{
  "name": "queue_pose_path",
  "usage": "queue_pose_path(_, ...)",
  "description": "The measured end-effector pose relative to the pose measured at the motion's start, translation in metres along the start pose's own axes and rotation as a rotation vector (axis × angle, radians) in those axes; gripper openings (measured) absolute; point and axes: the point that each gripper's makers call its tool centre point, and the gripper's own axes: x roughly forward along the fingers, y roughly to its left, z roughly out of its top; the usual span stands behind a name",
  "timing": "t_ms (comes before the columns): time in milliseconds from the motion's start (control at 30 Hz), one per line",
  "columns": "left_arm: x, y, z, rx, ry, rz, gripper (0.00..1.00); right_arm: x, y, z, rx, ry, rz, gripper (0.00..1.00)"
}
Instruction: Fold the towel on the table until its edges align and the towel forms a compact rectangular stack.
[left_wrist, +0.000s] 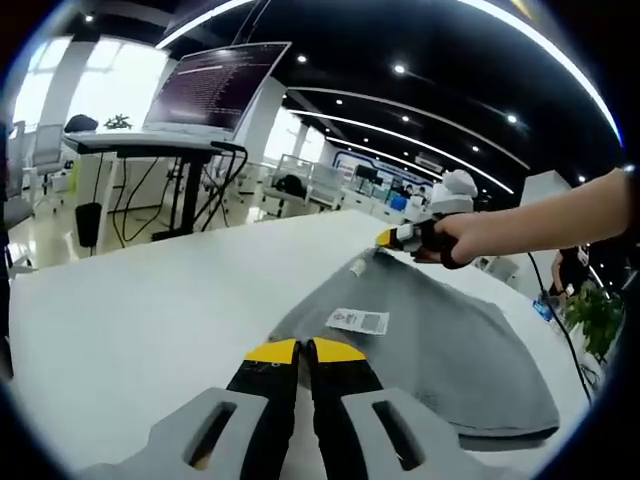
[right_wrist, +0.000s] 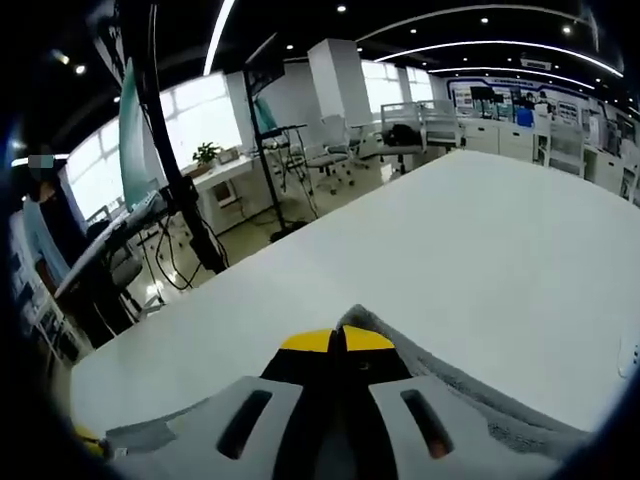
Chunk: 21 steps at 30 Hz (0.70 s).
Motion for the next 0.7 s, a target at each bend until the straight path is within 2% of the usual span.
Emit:
queue_pose_path(333,0.003,0.004,0.001,-0.017,-0.02,0.009,0.05,0.013,-0.003,0.006,-0.08,-0.046,0.022,0.02)
queue_pose_path(400,0.004,0.005,0.002,-0.021,-0.022,0.012,0.05,0.019,-0.005,0.007,-0.108,-0.052,0.022,0.04)
queue_pose_path(500,0.004,0.008,0.004,-0.01,-0.03,0.021,0.06,0.023,-0.009,0.008,-0.091,-0.056,0.028,0.13)
queue_pose_path(600,0.007,0.011,0.008,0.003,-0.043,0.023,0.14,0.022,-0.012,0.003,-0.093,-0.041,0.027,0.17)
queue_pose_path(700,0.008,0.012,0.01,0.03,-0.044,0.023,0.18,0.024,-0.017,0.0,-0.09,-0.041,0.027,0.19)
